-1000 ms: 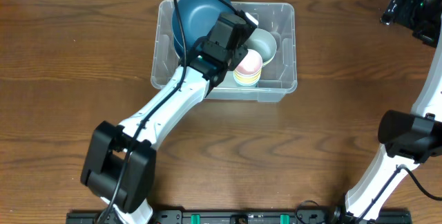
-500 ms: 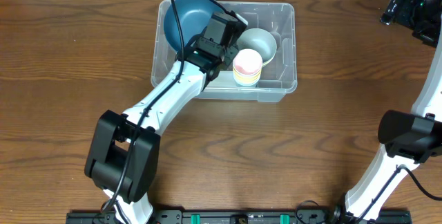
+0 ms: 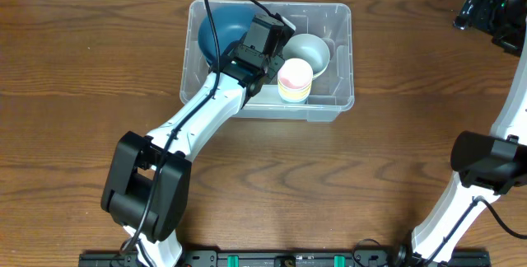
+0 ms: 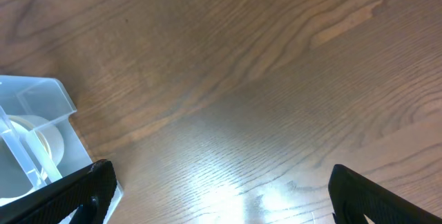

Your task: Pack container

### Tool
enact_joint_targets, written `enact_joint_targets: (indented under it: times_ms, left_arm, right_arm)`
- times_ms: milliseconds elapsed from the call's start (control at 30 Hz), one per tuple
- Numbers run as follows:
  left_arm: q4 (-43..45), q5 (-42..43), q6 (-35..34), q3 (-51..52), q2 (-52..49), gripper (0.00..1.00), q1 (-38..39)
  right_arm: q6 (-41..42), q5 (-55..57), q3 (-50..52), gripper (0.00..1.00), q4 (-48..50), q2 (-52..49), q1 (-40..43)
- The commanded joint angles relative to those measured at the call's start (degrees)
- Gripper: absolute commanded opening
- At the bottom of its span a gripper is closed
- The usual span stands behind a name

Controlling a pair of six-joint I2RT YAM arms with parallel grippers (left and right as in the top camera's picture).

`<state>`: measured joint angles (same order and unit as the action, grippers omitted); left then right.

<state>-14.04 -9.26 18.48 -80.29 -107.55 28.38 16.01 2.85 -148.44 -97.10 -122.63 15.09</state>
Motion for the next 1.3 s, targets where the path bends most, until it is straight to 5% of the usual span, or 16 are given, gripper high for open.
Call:
enact_joint_targets:
  times_ms: [0,200,400,633,833,1033,1267]
  left_arm:
    - [-0.72,-0.42,0.76,-0.57,0.04,0.12,-0.17]
    - [-0.83,-0.46,0.76,-0.59,0.13,0.48,-0.17]
    - [-0.87,-0.52,-0.22,-0.59,3.54,0.58,-0.42]
    - [-3.65,-0.90,-9.11,-0.59,14.03,0.67,-4.39]
    - [-11.45,-0.90,-10.86,-0.59,27.19,0.98,-6.19]
    - [-17.92,-0.85,-10.91,-0.59,39.95,0.98,-5.44]
    - [-36.54,-0.24,-11.74,-0.59,51.54,0.98,-4.42]
  right_arm:
    - [-0.68,0.59,-0.76,0.99,-0.17,0.15,0.28]
    - [-0.68,0.59,-0.76,0.99,-0.17,0.15,0.28]
    - [-0.66,0.59,-0.76,0.99,-0.17,0.15,0.28]
    - [-0.66,0.59,-0.76,0.99,-0.17,0.15,0.28]
    - [-0.66,0.57,-0.76,0.99,-0.17,0.15,0.28]
    - [-0.66,0.59,-0.76,0.99,-0.17,0.15,0.28]
    - [-0.66,0.59,-0.76,0.99,-0.17,0.15,0.28]
